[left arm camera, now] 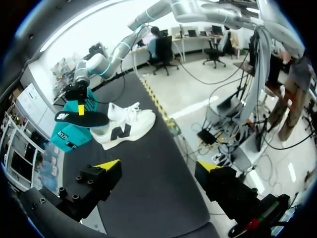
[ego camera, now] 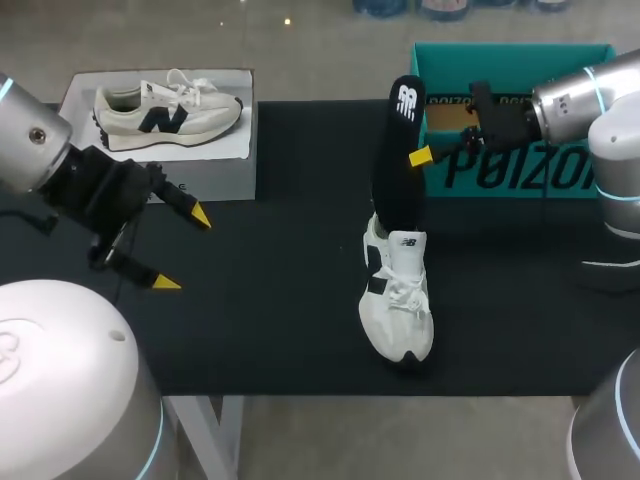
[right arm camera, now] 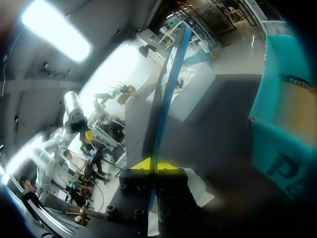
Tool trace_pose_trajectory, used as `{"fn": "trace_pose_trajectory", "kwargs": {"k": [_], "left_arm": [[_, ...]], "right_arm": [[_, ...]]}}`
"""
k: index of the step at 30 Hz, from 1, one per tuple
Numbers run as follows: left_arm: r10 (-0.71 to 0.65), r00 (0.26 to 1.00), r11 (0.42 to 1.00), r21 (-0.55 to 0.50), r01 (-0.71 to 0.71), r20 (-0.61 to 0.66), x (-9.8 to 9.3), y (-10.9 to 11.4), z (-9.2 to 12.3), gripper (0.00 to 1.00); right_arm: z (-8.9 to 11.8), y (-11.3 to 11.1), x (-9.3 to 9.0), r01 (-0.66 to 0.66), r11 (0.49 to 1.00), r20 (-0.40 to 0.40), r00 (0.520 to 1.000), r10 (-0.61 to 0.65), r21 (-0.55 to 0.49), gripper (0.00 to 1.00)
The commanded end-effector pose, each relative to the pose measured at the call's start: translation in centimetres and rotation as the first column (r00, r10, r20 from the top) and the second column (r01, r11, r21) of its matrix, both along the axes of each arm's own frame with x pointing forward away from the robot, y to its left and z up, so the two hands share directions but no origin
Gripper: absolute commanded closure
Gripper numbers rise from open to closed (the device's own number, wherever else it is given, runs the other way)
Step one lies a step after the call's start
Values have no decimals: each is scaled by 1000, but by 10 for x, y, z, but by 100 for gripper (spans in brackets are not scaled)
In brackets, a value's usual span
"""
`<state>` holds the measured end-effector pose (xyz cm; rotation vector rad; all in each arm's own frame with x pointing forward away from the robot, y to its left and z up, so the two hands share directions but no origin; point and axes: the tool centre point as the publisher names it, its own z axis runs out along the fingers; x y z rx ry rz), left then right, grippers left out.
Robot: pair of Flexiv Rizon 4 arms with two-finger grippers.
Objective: Take the shoe out of the shoebox, open the shoe tongue, remove and reinsert the insole, then place the shoe into the shoebox
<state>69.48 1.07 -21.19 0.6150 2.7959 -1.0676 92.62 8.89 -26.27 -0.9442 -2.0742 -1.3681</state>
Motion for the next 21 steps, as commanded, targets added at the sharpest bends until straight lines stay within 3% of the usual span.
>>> {"fn": "trace_pose_trajectory", "kwargs": {"k": [1, 12, 21], "left_arm": [[0, 1000, 1000, 2, 0, 1, -1, 1, 0, 0], [0, 1000, 1000, 2, 0, 1, -1, 1, 0, 0], [0, 1000, 1000, 2, 0, 1, -1, 1, 0, 0]], "right_arm": [[12, 6, 17, -12, 1000, 9, 1000, 13, -27, 100], [21, 7, 45, -5, 998, 45, 999, 8, -69, 100], [18, 5, 40, 1, 998, 37, 999, 1, -65, 100]]}}
